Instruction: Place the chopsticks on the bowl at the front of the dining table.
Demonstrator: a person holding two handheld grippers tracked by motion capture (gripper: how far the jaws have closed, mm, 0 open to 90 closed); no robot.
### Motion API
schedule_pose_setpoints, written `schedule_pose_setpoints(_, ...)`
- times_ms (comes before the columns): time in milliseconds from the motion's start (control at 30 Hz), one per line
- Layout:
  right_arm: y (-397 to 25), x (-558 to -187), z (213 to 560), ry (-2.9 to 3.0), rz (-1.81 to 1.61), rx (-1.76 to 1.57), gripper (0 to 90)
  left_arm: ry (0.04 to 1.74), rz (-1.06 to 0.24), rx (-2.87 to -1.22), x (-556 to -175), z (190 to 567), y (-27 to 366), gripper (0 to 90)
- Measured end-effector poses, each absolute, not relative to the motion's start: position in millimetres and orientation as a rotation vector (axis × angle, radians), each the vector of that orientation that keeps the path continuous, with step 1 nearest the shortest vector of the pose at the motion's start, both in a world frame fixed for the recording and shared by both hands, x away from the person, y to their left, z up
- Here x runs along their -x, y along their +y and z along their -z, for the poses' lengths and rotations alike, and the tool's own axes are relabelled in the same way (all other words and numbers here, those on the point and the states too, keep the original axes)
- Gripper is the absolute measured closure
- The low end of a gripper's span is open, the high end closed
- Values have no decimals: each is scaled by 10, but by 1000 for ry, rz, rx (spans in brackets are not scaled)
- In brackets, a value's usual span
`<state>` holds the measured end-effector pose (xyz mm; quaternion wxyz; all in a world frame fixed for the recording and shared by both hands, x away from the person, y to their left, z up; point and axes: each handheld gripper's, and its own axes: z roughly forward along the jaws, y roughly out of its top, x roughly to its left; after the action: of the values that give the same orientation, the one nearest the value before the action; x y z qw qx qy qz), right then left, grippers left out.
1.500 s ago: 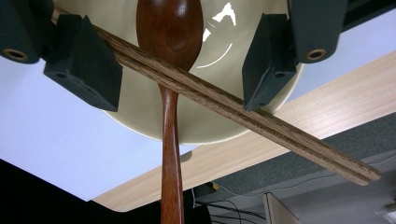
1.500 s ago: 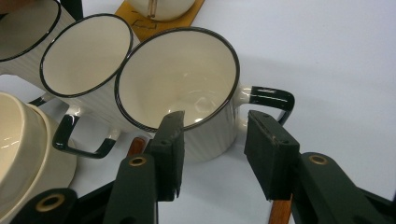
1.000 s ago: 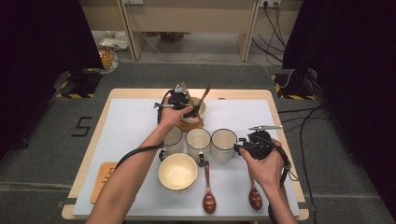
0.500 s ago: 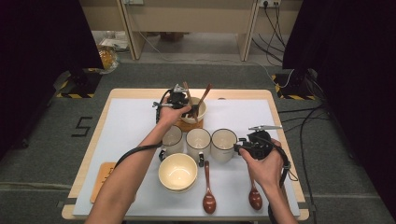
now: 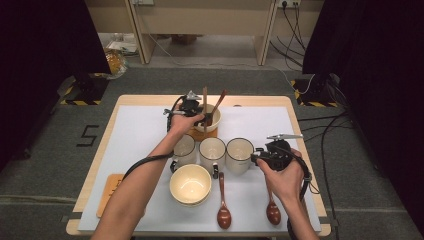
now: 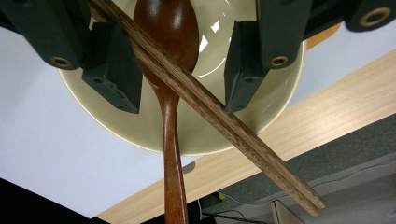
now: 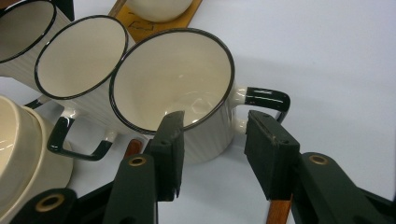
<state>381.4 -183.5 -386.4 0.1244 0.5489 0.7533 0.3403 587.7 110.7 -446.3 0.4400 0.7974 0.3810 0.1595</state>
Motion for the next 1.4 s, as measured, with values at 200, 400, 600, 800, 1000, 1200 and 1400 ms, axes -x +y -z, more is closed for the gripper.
schedule_pose_setpoints(200, -1830, -3815, 3867, 2198, -988, -1602, 568, 935, -397, -1988, -5880, 4462, 1116, 489)
schedule_pose_setpoints(400, -1833, -3820, 3877, 2198, -987, -1603, 568, 920, -399, -2005, -5877, 4470, 1110, 502)
schedule_pose_setpoints(600, -1838, -3816, 3872, 2196, -987, -1602, 568, 930, -397, -2001, -5879, 4482, 1108, 495)
schedule_pose_setpoints(800, -1837, -3817, 3871, 2194, -986, -1602, 563, 947, -404, -1987, -5880, 4473, 1109, 452)
schedule_pose_setpoints(1000, -1825, -3818, 3878, 2195, -988, -1603, 563, 943, -413, -1977, -5859, 4420, 1136, 423)
schedule_pose_setpoints(1200, -1818, -3818, 3884, 2196, -987, -1604, 562, 909, -426, -1980, -5816, 4353, 1164, 418)
schedule_pose_setpoints(1400, -1811, -3821, 3891, 2201, -985, -1597, 562, 902, -439, -1963, -5760, 4305, 1239, 408)
